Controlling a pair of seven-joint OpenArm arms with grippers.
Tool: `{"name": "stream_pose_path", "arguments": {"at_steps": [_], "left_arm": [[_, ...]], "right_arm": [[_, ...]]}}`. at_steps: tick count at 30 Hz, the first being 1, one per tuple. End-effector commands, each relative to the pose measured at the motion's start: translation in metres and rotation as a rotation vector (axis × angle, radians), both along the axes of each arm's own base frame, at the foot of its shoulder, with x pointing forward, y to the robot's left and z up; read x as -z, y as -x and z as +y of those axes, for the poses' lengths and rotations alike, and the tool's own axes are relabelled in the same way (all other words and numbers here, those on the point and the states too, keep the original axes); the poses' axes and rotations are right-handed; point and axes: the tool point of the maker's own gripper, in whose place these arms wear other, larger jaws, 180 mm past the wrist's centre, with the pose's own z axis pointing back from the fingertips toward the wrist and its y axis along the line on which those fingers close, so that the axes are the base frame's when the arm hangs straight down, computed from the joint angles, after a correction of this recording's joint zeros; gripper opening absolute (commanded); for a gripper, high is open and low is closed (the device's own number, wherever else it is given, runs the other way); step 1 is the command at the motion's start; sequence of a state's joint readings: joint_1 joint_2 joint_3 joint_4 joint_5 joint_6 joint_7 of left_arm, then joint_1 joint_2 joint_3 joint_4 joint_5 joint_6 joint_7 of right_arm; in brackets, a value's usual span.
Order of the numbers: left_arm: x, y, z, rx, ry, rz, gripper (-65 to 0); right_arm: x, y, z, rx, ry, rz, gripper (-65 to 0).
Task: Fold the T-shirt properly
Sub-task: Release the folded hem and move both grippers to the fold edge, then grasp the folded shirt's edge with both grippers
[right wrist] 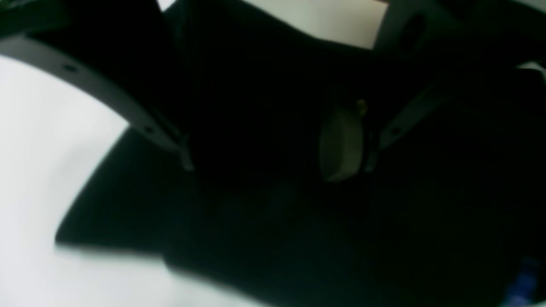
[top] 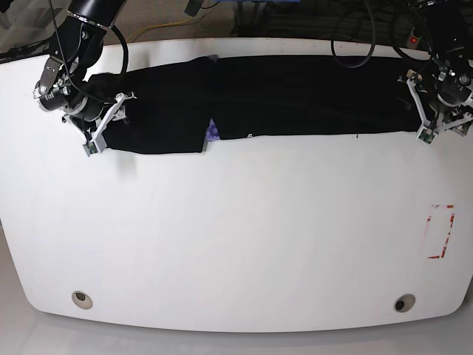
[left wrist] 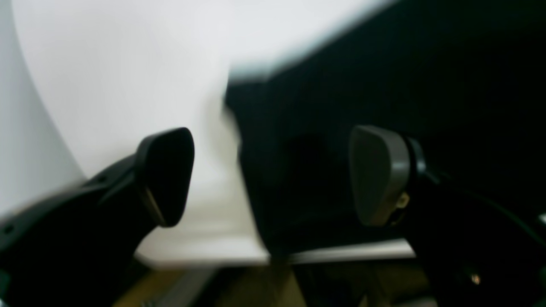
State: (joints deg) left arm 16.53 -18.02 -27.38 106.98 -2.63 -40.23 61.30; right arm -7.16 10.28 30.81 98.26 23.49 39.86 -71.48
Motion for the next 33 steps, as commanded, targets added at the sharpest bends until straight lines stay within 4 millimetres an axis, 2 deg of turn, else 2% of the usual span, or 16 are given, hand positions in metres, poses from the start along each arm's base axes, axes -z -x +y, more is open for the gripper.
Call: {"name": "stream_pose_path", "arguments": {"at_steps": [1,4,10,12,16,20,24,27,28,30,33], "left_arm": [[0.004,-0.002,0.004,-0.006,0.018,0.001,-12.6],[0.025,0.005,0.011,-0.040,0.051,0.055,-12.6],[0.045,-0.031,-0.016,0.032,0.148,0.028,-12.6],[0.046,-0.047,-0.024,0.049,0.167,0.019,-12.6],[0.042,-0.075,-0.030,0.058,0.190,-0.007,-12.6],[0.041,-0.095,-0.035,0.063,0.211,-0.012,-12.6],[0.034,-0.111,-0.038,0.068,0.224,-0.036,-12.6],[0.023,-0.118,-0.038,0.071,0.221,-0.070,-12.6],[0.016,-0.121,-0.043,0.079,0.228,-0.096,-12.6],[-0.010,-0.128,-0.046,0.079,0.250,-0.186,-12.2],[-0.035,-0.118,-0.035,0.028,0.290,-0.260,-11.9]], "right_arm": [[-0.006,-0.013,-0.005,0.011,-0.001,-0.067,-31.1],[0.008,-0.013,-0.012,0.034,0.003,-0.051,-31.1],[0.022,-0.035,-0.031,0.078,-0.017,-0.054,-31.1],[0.019,-0.052,-0.042,0.099,-0.030,-0.084,-31.1],[0.012,-0.076,-0.058,0.127,-0.043,-0.117,-31.1],[-0.002,-0.096,-0.076,0.146,-0.035,-0.145,-31.1],[-0.011,-0.110,-0.085,0.163,-0.043,-0.171,-31.1],[-0.015,-0.116,-0.082,0.143,-0.038,-0.179,-31.1],[-0.018,-0.118,-0.081,0.134,-0.032,-0.188,-31.1],[-0.026,-0.122,-0.077,0.113,-0.015,-0.210,-31.1],[-0.025,-0.116,-0.075,0.099,0.000,-0.208,-31.2]]}}
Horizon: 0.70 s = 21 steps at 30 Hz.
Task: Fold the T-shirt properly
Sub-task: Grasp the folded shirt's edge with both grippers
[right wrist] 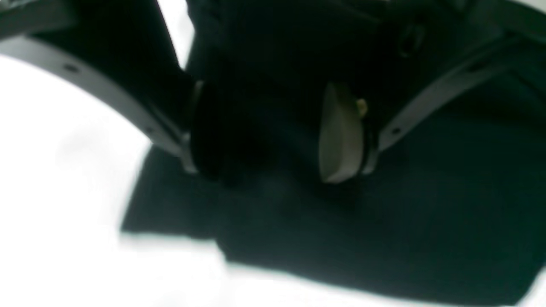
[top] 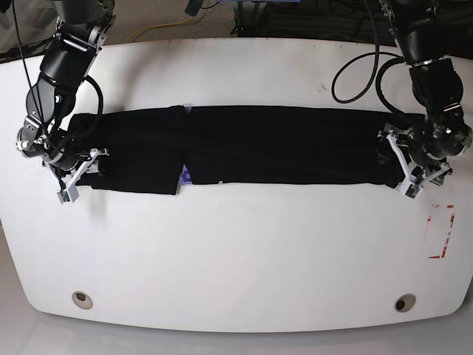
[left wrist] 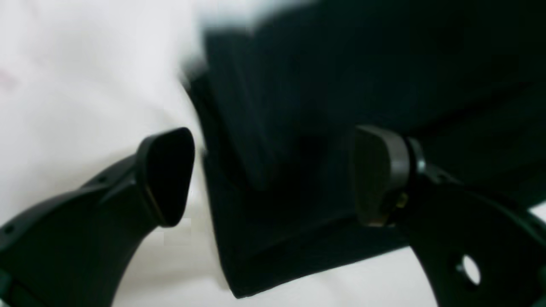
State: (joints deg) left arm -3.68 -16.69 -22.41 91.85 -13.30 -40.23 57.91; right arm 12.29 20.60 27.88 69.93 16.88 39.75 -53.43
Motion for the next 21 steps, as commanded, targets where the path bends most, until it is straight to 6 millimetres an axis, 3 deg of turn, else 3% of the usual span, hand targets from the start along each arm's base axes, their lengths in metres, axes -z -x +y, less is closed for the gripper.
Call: {"name": "stream_pose_path", "arguments": {"at_steps": [1,6,8,16,21], "left_arm": [[-0.027,-0.001,0.018,-0.042,-0.008,-0.062,-11.5],[-0.043,0.011,0.044,-0.155,0.108,-0.108,-1.0],[-0.043,0.017,0.052,-0.190,0.127,-0.102,-0.6],[0.002,0.028,0.055,-0.266,0.285,-0.004,-0.6],[0.013,0.025,0.044,-0.267,0.370,-0.004,-0.6]], "right_arm": [[-0.016,-0.005,-0.010,-0.002,0.032,-0.048,-31.2],[-0.013,-0.002,0.005,-0.017,0.019,-0.056,-31.2],[-0.009,0.003,0.006,-0.019,0.019,-0.044,-31.2],[-0.002,0.009,0.009,-0.020,0.011,-0.027,-31.2],[-0.001,0.009,0.009,-0.020,0.010,-0.026,-31.2]]}}
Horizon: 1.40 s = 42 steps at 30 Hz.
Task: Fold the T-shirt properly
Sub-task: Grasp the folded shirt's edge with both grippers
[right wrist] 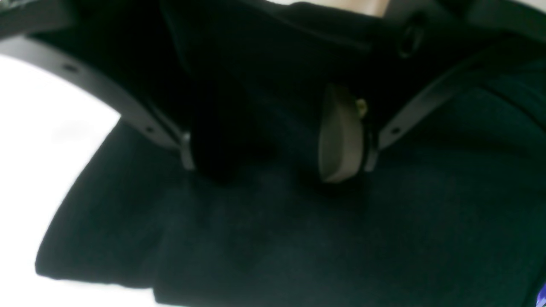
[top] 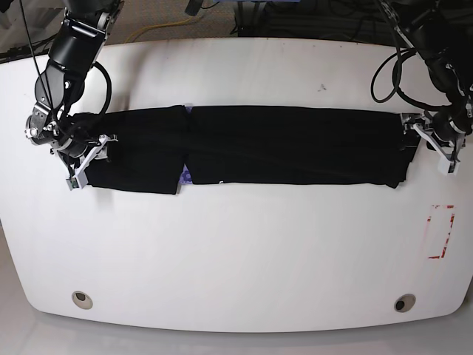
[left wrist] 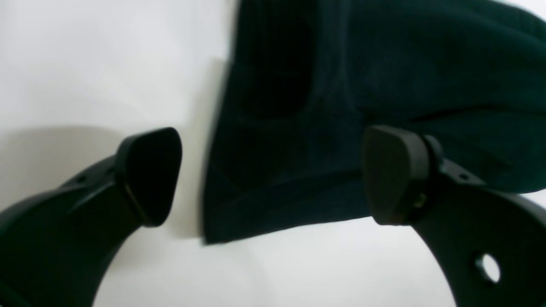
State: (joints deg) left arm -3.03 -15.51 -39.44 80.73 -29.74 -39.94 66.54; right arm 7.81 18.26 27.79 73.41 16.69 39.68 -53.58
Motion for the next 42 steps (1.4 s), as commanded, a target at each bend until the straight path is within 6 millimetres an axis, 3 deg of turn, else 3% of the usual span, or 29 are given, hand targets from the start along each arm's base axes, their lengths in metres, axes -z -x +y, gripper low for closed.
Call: {"name": "stream_pose_path", "arguments": {"at_steps": [1,6,18,23,26,31,42], "left_arm": [[-0.013,-0.015,-0.001,-0.010,0.027,-0.083,-0.6],[0.006,-0.015,-0.010,-0.022,0.094,-0.057,-0.6],[0.004,-0.032,-0.030,0.024,0.109,-0.098,-0.6],[-0.021,-0.034,-0.021,0.059,0.021,-0.142,-0.7],[-0.024,-0.035,-0.018,0.058,0.009,-0.149,-0.7],[-0.010,-0.030,-0.005,0.031,0.029,-0.107,-0.7],[0.010,-0.034,-0.005,0.011,0.089,-0.092,-0.7]], "right_arm": [[-0.018,-0.013,-0.008,0.000,0.016,-0.058,-31.2],[-0.018,-0.013,-0.008,0.000,0.016,-0.058,-31.2],[-0.019,-0.014,-0.008,0.001,0.015,-0.062,-31.2],[-0.019,-0.014,-0.008,0.001,0.015,-0.062,-31.2],[-0.018,-0.013,-0.008,0.001,0.015,-0.061,-31.2],[-0.018,-0.013,-0.008,0.002,0.014,-0.061,-31.2],[-0.019,-0.015,-0.008,0.002,0.013,-0.066,-31.2]]}}
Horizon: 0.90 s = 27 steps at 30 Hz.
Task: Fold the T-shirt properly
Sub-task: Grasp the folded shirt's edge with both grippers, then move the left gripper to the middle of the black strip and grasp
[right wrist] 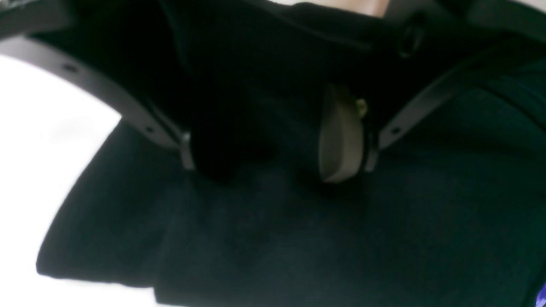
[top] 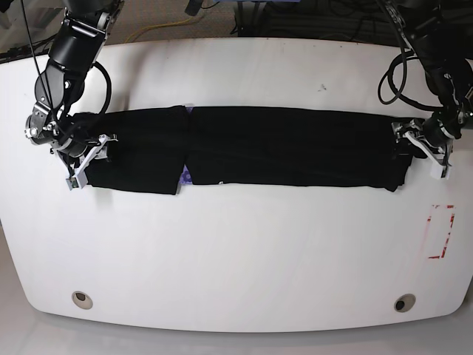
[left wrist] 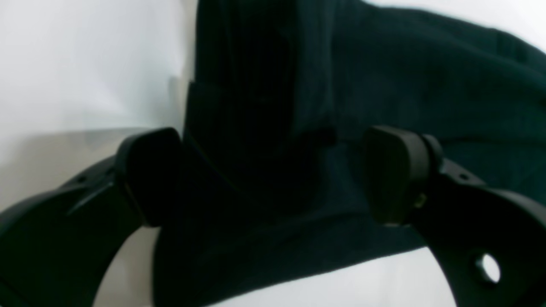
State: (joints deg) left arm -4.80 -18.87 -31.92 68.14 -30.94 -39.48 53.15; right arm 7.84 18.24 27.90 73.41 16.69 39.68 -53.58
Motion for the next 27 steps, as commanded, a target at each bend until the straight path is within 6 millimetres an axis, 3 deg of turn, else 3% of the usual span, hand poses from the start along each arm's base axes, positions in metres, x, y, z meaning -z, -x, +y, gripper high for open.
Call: {"name": "stream_pose_path", "arguments": {"at_steps": [1,7,10,15,16,24,27], "left_arm": [[-0.009,-0.011,0.002,0.011,-0.009,-0.031,-0.7],[0.007,-0.008,-0.017,0.071,0.005,0.015,-3.2],[0.009,-0.007,-0.022,0.083,0.011,0.018,-18.9],[0.007,-0.009,-0.023,0.079,0.012,0.013,-61.5],[0.007,-0.009,-0.023,0.082,0.010,0.012,-64.9],[-0.038,-0.010,-0.029,0.185,-0.155,-0.036,-64.6],[-0.059,-0.011,-0.048,0.227,-0.196,-0.090,-64.3]], "right_arm": [[-0.019,-0.015,-0.007,0.000,0.013,-0.065,-31.2],[-0.020,-0.015,-0.007,0.000,0.013,-0.066,-31.2],[-0.020,-0.015,-0.007,0.000,0.013,-0.066,-31.4],[-0.019,-0.015,-0.007,0.001,0.012,-0.064,-31.4],[-0.018,-0.014,-0.007,0.001,0.012,-0.062,-31.4],[-0.017,-0.013,-0.008,0.001,0.012,-0.057,-31.4],[-0.014,-0.013,-0.004,-0.001,0.007,-0.053,-31.4]]}}
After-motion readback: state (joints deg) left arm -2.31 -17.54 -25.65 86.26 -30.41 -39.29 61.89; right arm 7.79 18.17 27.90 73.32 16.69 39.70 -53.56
